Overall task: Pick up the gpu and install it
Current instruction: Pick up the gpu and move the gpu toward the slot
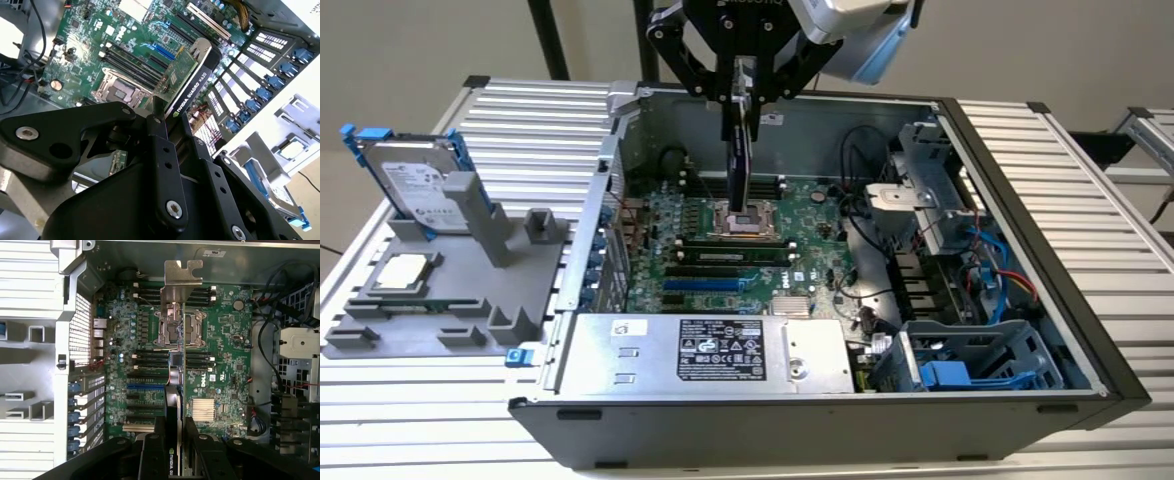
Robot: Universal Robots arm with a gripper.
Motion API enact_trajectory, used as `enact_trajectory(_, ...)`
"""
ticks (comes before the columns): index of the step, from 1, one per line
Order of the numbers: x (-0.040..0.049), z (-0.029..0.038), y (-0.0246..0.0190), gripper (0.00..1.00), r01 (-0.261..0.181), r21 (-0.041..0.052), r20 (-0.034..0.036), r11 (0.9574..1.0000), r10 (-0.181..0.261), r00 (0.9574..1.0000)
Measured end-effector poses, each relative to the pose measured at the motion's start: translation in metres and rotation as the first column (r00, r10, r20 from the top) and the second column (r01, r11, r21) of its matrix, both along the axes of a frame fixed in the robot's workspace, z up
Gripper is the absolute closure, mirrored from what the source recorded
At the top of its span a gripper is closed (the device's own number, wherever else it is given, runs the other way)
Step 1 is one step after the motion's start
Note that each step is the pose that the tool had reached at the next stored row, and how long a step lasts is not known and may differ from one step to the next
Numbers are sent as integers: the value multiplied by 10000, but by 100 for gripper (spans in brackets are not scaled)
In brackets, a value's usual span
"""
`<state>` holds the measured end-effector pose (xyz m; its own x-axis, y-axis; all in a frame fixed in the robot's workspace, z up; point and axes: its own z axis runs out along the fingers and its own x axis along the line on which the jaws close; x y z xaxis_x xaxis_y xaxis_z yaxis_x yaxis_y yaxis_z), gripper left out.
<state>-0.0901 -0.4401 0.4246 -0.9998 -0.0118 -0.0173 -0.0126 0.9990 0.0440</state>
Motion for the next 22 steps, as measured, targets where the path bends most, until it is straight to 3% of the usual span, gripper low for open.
enact_trajectory(22,0,0,0,100,-665,-1,0,9978,665,9978)
